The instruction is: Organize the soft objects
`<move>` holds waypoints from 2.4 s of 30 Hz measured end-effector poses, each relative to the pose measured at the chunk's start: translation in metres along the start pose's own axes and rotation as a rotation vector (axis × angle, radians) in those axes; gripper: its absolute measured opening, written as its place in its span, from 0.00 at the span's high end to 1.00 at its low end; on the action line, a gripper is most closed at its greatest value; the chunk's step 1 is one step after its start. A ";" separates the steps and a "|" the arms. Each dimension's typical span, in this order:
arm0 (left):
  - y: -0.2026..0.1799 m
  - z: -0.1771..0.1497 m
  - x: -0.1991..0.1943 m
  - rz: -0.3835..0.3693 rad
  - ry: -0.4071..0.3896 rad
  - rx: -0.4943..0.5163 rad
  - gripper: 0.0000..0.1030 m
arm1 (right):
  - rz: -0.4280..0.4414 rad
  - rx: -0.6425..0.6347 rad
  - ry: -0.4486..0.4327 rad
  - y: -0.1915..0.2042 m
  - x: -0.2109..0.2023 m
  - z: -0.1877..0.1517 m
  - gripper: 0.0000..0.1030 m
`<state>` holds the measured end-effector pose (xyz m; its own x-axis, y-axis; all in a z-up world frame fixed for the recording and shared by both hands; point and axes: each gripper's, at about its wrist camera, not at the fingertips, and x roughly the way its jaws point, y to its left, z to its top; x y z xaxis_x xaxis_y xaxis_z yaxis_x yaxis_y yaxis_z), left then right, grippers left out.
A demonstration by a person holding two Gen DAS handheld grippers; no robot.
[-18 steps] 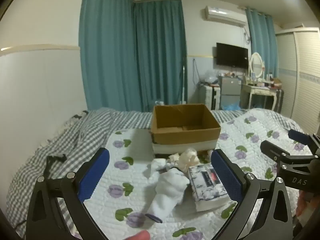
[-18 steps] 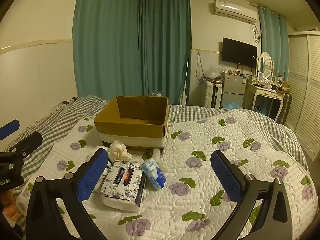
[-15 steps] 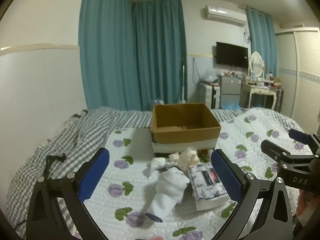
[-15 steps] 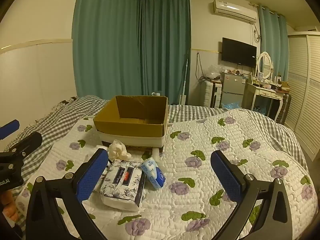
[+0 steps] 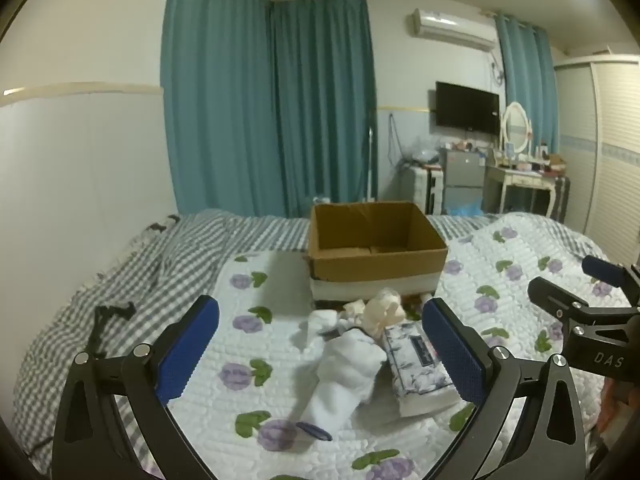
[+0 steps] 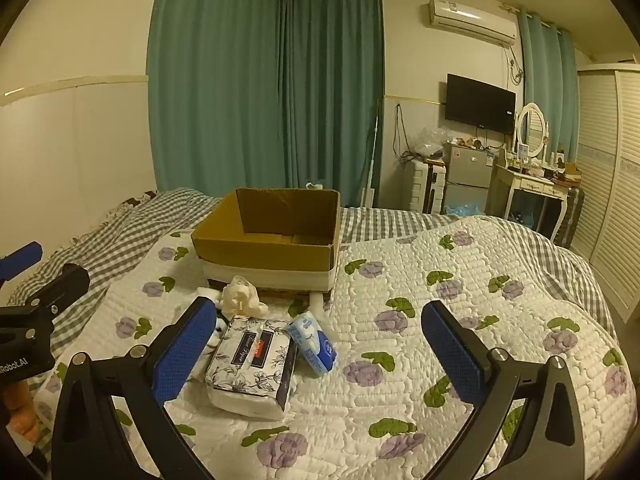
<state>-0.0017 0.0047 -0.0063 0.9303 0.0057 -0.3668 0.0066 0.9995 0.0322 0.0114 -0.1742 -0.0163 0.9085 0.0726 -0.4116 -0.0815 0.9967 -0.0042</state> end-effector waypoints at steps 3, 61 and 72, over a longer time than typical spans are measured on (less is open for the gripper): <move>0.000 -0.002 0.000 0.003 0.004 0.001 0.00 | -0.001 0.000 0.001 0.006 -0.003 0.000 0.00; 0.004 -0.006 0.003 0.006 0.016 0.012 0.00 | -0.003 -0.014 0.018 0.014 -0.001 0.001 0.00; 0.004 -0.003 0.000 0.005 0.011 0.018 0.00 | -0.005 -0.018 0.009 0.015 -0.005 0.005 0.00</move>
<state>-0.0025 0.0092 -0.0093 0.9261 0.0117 -0.3770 0.0082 0.9987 0.0512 0.0076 -0.1591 -0.0100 0.9052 0.0676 -0.4195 -0.0846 0.9962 -0.0222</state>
